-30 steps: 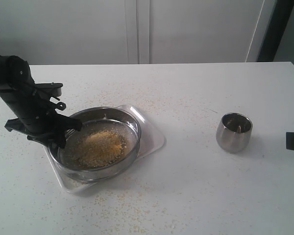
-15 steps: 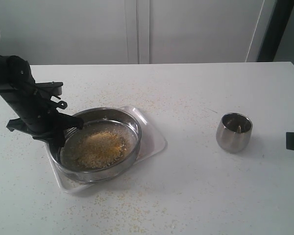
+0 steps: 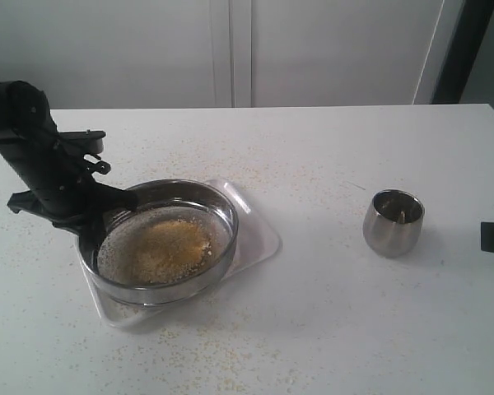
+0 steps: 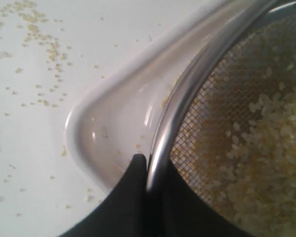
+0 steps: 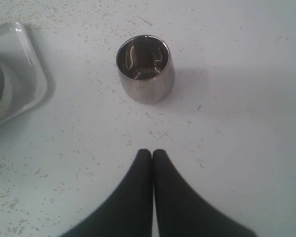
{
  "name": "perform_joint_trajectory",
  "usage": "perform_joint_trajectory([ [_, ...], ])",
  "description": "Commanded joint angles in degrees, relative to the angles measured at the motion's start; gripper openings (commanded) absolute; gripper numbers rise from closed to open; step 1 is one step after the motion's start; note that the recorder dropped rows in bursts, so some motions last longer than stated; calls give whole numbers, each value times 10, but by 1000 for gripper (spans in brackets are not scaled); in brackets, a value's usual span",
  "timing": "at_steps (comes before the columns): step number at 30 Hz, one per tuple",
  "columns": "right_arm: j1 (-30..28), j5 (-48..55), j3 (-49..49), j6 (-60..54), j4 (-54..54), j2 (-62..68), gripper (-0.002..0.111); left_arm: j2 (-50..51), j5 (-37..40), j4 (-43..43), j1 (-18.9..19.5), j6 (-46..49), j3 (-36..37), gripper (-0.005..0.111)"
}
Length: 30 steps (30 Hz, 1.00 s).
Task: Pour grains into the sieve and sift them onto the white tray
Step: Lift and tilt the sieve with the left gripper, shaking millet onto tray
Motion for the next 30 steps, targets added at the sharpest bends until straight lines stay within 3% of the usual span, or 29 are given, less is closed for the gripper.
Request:
perform_joint_trajectory([
  [1,1,-2,3,1,-3,-3,0,-11,50,-12,-2,-2,-27,0],
  [10,1,-2,3,1,-3,-3,0,-11,77,-30,38,-2,-40,0],
  [21,1,-2,3,1,-3,-3,0,-11,51,-111,37,1,-40,0],
  [27,1,-1,3,1,-3,-3,0,-11,78,-34,37,3,-40,0],
  [30,1,-1,3,1,-3,-3,0,-11,55,-6,38,-97,-40,0],
])
